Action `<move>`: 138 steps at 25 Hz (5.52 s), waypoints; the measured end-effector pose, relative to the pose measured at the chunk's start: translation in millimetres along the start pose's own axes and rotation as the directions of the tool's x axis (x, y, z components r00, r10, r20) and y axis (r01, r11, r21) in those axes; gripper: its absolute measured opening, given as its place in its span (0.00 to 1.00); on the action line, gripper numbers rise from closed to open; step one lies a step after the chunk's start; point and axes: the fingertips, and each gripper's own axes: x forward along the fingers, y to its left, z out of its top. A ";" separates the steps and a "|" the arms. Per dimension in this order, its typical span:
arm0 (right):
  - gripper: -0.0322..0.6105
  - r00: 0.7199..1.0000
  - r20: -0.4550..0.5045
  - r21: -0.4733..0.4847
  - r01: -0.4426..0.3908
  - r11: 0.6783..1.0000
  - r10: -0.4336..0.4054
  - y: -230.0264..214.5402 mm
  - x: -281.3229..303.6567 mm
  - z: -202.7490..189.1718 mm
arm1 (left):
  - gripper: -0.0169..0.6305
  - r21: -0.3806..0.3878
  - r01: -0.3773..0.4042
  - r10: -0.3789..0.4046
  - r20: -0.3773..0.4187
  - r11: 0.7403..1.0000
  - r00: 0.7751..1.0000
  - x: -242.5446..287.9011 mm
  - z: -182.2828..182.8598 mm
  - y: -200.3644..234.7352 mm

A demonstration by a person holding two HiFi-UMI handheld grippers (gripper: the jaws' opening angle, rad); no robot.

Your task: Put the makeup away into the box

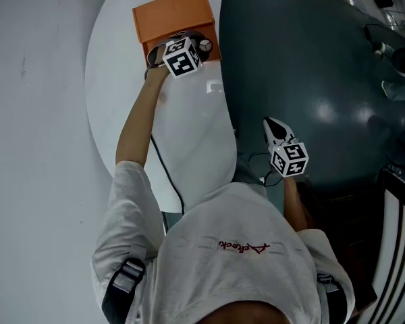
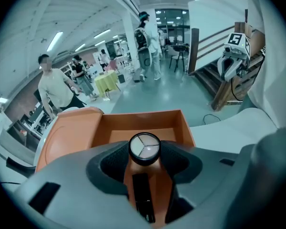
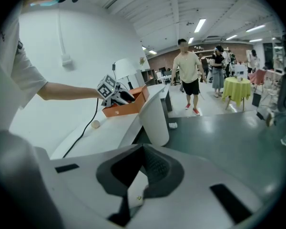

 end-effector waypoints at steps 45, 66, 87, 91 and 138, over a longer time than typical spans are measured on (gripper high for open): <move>0.08 0.995 0.070 -0.100 -0.066 0.993 0.073 40.3 -27.4 25.7 | 0.04 -0.635 -0.230 0.528 0.329 0.737 0.783 -158.7 25.7 41.6; 0.08 0.935 -0.024 -0.272 -0.346 0.898 0.354 186.8 12.1 31.6 | 0.04 -0.784 -0.361 0.648 0.067 0.505 0.759 -270.9 -148.9 -90.4; 0.08 0.946 -0.124 -0.197 -0.320 0.927 0.301 139.1 24.2 -16.7 | 0.36 -0.700 -0.268 0.424 0.054 0.662 0.904 -144.6 -160.1 -134.1; 0.08 0.948 -0.120 -0.193 -0.314 0.930 0.296 135.4 24.0 -15.6 | 0.36 -0.672 -0.277 0.411 0.044 0.687 0.911 -134.8 -161.2 -127.3; 0.08 0.979 -0.004 -0.183 -0.201 0.962 0.204 123.2 -9.0 8.2 | 0.26 -0.607 -0.380 0.560 0.131 0.698 0.818 -200.4 -79.5 -23.4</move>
